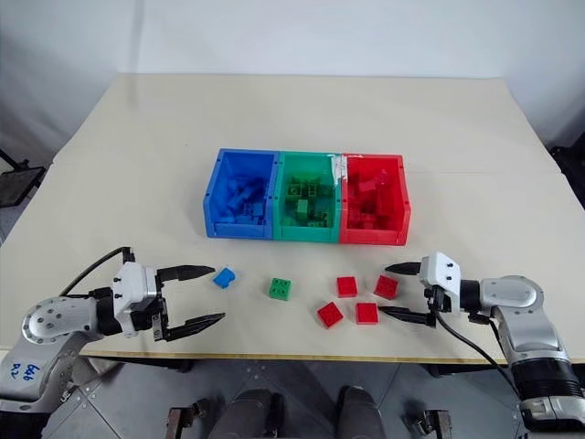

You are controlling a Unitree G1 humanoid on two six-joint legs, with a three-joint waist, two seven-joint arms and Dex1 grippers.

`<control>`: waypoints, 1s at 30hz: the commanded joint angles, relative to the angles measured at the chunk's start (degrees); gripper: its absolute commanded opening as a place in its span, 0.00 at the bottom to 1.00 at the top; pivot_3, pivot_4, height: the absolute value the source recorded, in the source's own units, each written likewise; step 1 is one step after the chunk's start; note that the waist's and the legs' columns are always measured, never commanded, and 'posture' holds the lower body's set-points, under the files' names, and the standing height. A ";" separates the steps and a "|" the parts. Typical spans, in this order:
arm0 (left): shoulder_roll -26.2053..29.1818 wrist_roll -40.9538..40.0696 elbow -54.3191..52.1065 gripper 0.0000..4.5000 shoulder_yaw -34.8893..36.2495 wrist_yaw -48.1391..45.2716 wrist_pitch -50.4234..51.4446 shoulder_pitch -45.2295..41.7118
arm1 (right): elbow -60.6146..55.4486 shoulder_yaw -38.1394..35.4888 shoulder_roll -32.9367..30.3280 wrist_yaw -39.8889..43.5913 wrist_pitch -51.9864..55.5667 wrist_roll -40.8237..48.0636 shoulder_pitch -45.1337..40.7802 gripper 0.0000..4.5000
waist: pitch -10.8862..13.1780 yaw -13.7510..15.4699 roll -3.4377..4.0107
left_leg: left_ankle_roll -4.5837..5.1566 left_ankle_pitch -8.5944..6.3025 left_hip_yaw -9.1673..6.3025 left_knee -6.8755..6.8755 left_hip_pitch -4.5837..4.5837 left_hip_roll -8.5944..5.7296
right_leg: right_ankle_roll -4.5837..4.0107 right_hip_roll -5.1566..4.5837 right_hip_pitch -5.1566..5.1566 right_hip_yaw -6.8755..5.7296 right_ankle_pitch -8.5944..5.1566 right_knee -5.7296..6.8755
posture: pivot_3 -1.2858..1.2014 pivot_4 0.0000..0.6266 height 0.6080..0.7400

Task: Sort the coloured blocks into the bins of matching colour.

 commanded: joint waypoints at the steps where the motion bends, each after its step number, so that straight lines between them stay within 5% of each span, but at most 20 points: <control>1: 0.08 -1.09 -3.28 1.00 1.34 0.39 -0.29 0.89 | 2.40 -0.36 0.28 -1.04 -1.33 -1.05 -0.18 0.71 | 0.00 -0.20 0.00 | 0.00 0.00 0.01 0.00 0.02 0.00 | 0.00 0.00 0.01 0.00 0.00 0.00 | 0.52 0.24 1.00; 6: -0.61 -0.96 -3.90 1.00 0.61 0.75 -0.33 0.38 | 2.63 -1.64 1.10 -0.14 -1.45 1.82 -0.96 0.34 | 0.00 -0.56 0.00 | -0.01 0.02 0.01 0.02 0.04 0.00 | 0.00 -0.01 0.03 0.00 0.00 0.02 | 0.52 0.24 1.00; 10: -1.49 -1.74 -4.10 1.00 0.92 1.34 -0.28 0.59 | -1.90 -5.62 2.33 -0.08 0.40 8.50 -1.81 0.32 | 0.01 -0.71 0.02 | -0.01 0.02 0.00 0.01 0.00 0.01 | 0.00 0.00 0.00 -0.01 0.00 0.12 | 0.52 0.24 1.00; 13: -3.40 -5.67 -4.60 1.00 3.66 4.26 2.54 0.18 | -4.66 -9.23 5.20 -9.54 5.22 11.03 -6.97 0.32 | 0.02 -0.95 0.03 | 0.00 0.02 0.00 0.01 -0.02 0.02 | 0.00 -0.02 -0.01 -0.02 0.00 0.16 | 0.52 0.24 1.00; 23: -3.46 -7.37 -4.89 1.00 9.59 6.49 4.35 2.54 | 5.54 -5.85 9.05 -21.88 10.93 2.72 -23.99 0.32 | 0.02 -0.87 0.03 | -0.04 0.02 0.03 -0.03 -0.09 0.02 | -0.03 0.00 -0.14 -0.12 -0.01 0.26 | 0.52 0.24 1.00; 30: -1.61 -6.92 -4.02 1.00 10.03 4.60 4.47 2.09 | 5.14 -7.21 7.59 -21.26 10.83 2.63 -24.07 0.86 | 0.02 -0.77 0.03 | 0.01 -0.01 -0.02 -0.05 -0.15 0.00 | -0.03 -0.01 -0.14 -0.20 -0.01 0.17 | 0.52 0.24 1.00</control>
